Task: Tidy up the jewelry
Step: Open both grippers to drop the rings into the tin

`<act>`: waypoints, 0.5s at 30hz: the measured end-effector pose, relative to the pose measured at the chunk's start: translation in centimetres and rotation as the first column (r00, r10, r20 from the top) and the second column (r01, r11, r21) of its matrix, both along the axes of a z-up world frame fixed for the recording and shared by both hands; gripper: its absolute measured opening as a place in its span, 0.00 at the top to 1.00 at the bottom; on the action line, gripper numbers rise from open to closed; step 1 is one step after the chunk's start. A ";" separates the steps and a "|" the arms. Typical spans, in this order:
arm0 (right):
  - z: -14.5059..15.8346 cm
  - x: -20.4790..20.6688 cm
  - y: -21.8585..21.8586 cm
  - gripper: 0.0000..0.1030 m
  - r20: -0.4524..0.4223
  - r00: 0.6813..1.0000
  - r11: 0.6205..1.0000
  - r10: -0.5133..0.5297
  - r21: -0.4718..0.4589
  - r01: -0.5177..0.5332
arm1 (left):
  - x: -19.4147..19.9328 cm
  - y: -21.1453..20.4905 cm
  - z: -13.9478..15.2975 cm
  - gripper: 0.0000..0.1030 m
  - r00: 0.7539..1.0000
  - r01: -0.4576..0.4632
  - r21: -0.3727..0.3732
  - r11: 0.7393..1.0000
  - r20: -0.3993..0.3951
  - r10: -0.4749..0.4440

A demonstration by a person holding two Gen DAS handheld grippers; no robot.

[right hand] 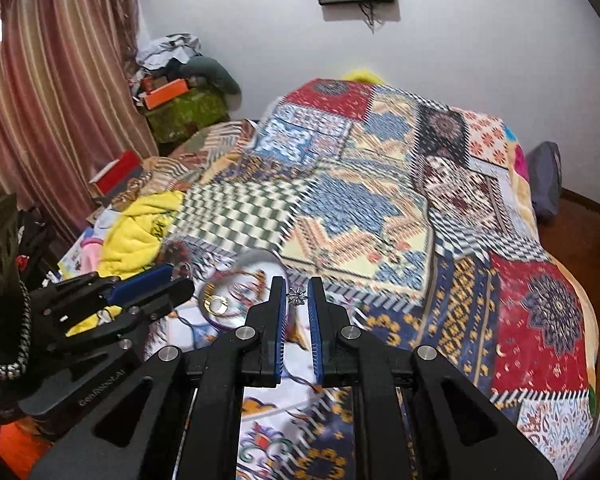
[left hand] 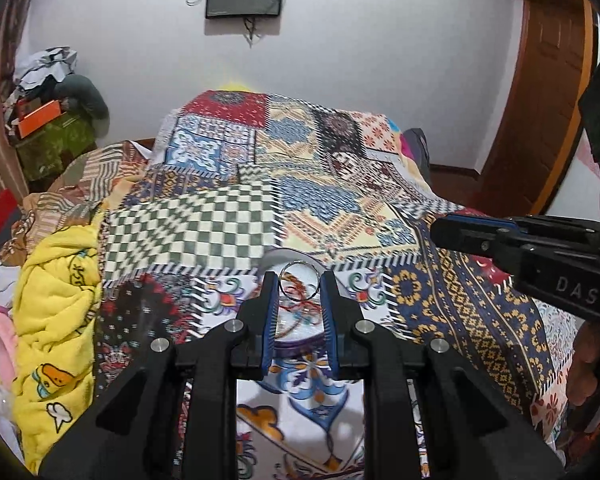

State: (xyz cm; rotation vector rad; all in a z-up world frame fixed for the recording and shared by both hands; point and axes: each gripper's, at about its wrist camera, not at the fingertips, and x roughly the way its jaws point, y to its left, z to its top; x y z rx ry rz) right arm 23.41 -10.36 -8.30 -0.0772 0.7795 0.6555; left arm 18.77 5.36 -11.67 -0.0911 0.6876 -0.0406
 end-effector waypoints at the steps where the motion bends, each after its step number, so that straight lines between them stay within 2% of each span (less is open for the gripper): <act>1: 0.2 0.0 0.4 0.91 0.005 1.000 1.000 0.007 0.007 -0.007 | 0.0 0.2 0.0 0.81 1.000 -0.005 -0.001 1.000 0.002 0.005; 8: 0.3 0.1 2.3 0.91 0.011 0.999 0.999 0.041 0.033 -0.042 | 0.5 1.9 -0.6 0.81 0.999 -0.041 -0.010 0.999 -0.008 0.041; 15: -2.5 1.4 4.0 0.90 -0.060 0.996 0.998 0.063 0.020 -0.062 | 1.3 1.9 -2.8 0.81 0.998 -0.040 -0.006 0.999 -0.053 0.040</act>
